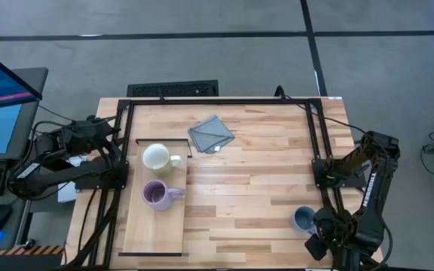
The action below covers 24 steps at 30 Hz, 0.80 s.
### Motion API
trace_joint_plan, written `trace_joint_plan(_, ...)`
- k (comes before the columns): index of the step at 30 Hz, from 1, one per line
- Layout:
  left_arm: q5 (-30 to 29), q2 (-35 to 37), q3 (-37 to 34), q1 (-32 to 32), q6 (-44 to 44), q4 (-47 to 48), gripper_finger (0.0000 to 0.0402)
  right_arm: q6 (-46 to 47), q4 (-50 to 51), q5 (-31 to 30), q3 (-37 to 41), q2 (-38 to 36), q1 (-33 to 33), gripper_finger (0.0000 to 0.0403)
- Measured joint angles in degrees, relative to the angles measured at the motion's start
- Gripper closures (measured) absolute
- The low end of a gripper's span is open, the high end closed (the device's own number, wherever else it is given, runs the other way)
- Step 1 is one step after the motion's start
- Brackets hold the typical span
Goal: Stack small to large cups/mugs on shelf
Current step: Put the blue mug on the shelf
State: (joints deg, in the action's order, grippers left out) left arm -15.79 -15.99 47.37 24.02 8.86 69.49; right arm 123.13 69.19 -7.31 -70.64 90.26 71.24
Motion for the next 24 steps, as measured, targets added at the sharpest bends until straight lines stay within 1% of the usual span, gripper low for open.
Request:
trace_joint_plan(11, 0.0, 0.0, 0.0, 0.0, 0.4, 0.0, 0.0199, 0.0, -8.8, 0.1, 7.3, 0.0, 0.0, 0.0106)
trace_joint_plan(19, 0.0, 0.0, 0.0, 0.0, 1.0, 0.0, 0.0199, -0.2, -8.7, 0.1, 9.4, 0.0, 0.0, 0.0106)
trace_joint_plan(24, 0.0, 0.0, 0.0, 0.0, 1.4, 0.0, 0.0199, -5.3, -10.6, 0.1, 9.4, 0.0, 0.0, 0.0106)
